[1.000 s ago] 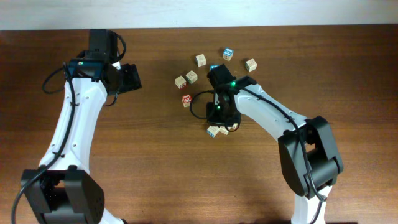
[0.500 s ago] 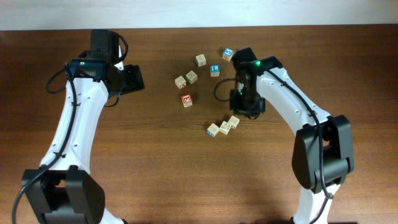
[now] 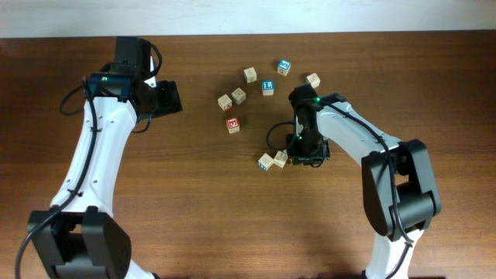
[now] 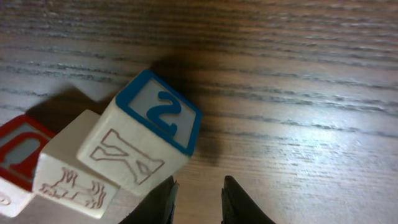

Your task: Rotate 3 blocks

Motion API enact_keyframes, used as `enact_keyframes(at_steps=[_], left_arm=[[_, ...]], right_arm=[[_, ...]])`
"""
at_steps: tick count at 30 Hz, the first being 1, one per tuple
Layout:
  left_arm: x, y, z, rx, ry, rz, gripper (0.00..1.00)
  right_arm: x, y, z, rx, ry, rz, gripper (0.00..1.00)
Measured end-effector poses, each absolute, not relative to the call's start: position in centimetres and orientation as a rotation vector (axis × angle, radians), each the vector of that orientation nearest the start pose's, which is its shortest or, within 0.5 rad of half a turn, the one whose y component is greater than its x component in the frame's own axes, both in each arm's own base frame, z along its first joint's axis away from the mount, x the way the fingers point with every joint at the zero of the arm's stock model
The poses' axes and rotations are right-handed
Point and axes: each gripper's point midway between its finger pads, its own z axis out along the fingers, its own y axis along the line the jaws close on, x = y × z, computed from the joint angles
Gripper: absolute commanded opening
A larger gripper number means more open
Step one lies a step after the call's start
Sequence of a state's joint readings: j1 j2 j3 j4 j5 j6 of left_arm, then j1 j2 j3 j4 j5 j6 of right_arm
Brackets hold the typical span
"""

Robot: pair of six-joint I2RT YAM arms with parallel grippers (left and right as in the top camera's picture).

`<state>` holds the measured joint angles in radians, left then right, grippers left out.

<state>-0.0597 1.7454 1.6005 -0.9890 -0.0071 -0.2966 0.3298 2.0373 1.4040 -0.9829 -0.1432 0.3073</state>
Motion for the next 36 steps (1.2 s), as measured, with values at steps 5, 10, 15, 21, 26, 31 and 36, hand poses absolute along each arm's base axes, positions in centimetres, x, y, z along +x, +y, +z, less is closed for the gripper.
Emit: enact_keyframes(at_steps=[5, 10, 15, 21, 26, 31, 36], left_arm=[[42.0, -2.4, 17.5, -0.322, 2.690, -0.098, 0.78], [42.0, -2.4, 17.5, -0.322, 2.690, -0.098, 0.78], [42.0, -2.4, 17.5, -0.322, 2.690, -0.098, 0.78], [42.0, -2.4, 17.5, -0.322, 2.690, -0.098, 0.77], [42.0, -2.4, 17.5, -0.322, 2.690, -0.098, 0.78], [42.4, -1.9, 17.6, -0.327, 2.670, -0.064, 0.82], [42.7, 0.7, 17.9, -0.402, 2.641, -0.007, 0.82]], right_arm=[[34.2, 15.0, 0.7, -0.128, 3.170, 0.252, 0.26], [33.8, 15.7, 0.7, -0.170, 3.172, 0.261, 0.27], [32.5, 15.5, 0.8, -0.165, 3.229, 0.263, 0.27], [32.2, 17.2, 0.9, -0.189, 3.223, 0.350, 0.27], [32.7, 18.2, 0.9, -0.182, 3.192, 0.364, 0.27], [31.7, 17.9, 2.3, -0.182, 3.257, 0.354, 0.27], [33.8, 19.8, 7.1, -0.271, 3.178, 0.389, 0.27]])
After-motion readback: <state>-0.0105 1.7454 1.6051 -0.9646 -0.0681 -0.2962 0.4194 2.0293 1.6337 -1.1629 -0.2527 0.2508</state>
